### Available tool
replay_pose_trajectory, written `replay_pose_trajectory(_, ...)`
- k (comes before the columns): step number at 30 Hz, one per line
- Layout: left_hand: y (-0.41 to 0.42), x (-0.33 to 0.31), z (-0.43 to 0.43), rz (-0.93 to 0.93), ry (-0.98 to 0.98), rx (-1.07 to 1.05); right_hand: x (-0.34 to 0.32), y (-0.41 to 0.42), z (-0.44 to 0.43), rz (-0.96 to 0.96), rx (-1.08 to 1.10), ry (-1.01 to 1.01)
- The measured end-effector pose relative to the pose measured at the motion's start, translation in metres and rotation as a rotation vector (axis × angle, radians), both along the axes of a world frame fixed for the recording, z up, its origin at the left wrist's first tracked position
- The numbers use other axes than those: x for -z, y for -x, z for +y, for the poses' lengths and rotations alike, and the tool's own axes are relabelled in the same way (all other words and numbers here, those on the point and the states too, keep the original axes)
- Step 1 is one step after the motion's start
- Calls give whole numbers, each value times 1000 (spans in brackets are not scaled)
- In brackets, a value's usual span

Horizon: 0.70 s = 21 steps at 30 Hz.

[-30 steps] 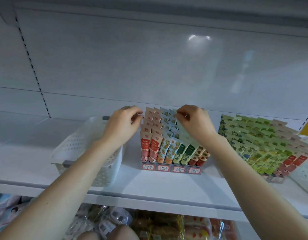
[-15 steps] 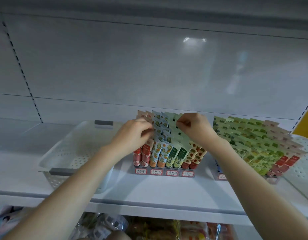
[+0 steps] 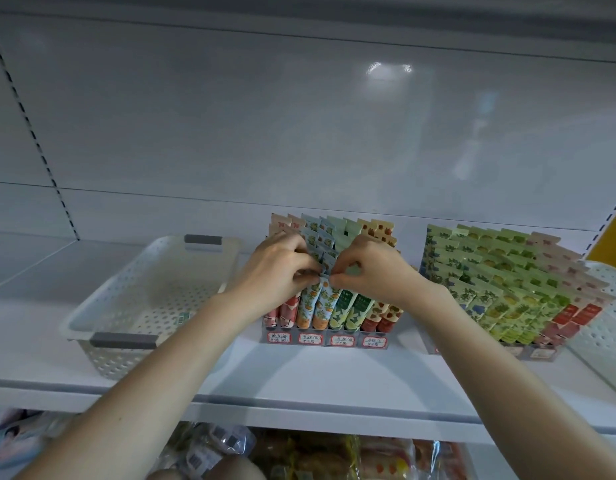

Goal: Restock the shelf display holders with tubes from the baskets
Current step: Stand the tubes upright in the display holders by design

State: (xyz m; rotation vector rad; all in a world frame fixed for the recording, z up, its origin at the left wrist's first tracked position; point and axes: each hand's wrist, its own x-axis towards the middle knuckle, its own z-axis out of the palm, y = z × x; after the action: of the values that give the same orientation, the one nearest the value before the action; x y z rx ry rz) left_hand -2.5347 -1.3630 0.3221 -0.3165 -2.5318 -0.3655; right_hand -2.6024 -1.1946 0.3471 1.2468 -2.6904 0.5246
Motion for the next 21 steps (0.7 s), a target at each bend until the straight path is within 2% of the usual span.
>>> replay_pose_trajectory(12, -2, -5, 12, -62, 40, -182, -3, -5, -10, 63, 23, -56)
replay_pose_trajectory(21, -4, -6, 15, -105, 57, -186, -3, -7, -13, 90, 40, -83)
